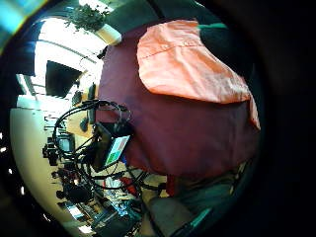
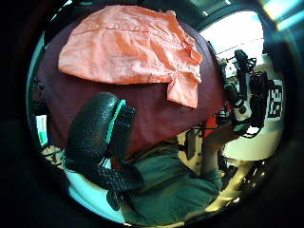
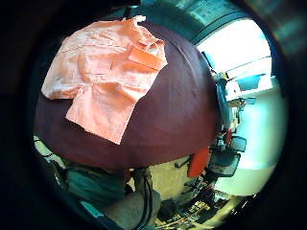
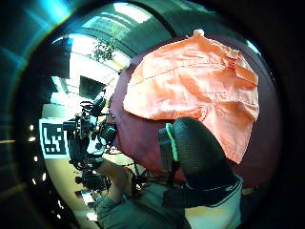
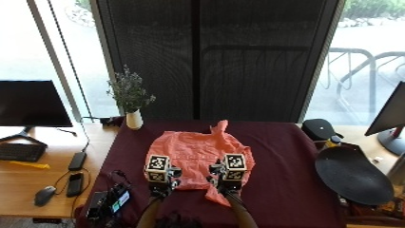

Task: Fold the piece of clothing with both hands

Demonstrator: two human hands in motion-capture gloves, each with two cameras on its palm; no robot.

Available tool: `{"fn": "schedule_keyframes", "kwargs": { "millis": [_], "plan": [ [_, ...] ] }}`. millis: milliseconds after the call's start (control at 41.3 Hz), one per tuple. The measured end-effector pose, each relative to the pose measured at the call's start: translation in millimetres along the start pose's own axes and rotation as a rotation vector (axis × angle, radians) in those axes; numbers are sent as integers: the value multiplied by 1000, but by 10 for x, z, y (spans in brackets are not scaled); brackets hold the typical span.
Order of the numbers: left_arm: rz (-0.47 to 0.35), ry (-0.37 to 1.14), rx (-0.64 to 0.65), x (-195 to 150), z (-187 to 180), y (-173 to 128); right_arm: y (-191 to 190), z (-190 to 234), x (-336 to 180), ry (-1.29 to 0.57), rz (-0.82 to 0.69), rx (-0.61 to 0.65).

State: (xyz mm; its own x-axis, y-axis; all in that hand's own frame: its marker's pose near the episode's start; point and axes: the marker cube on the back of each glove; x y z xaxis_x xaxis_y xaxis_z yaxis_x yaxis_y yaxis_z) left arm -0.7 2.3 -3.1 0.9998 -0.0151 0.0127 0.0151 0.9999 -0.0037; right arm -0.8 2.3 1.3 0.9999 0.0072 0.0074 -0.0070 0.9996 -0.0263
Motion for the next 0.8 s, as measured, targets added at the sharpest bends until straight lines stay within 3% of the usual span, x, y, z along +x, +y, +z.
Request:
{"fn": "schedule_keyframes", "kwargs": {
  "millis": [460,533,654,799],
  "plan": [
    [-7,-3,17,4,-49,-1,-26,4,53,10,3,-11],
    [-9,16,86,3,16,-119,-12,-46,139,20,12,-19],
    [-55,-40,341,-174,3,-490,-148,113,438,5,66,-32],
    [-40,97,73,-125,489,-502,-261,417,763,-23,124,-102]
  ]
}}
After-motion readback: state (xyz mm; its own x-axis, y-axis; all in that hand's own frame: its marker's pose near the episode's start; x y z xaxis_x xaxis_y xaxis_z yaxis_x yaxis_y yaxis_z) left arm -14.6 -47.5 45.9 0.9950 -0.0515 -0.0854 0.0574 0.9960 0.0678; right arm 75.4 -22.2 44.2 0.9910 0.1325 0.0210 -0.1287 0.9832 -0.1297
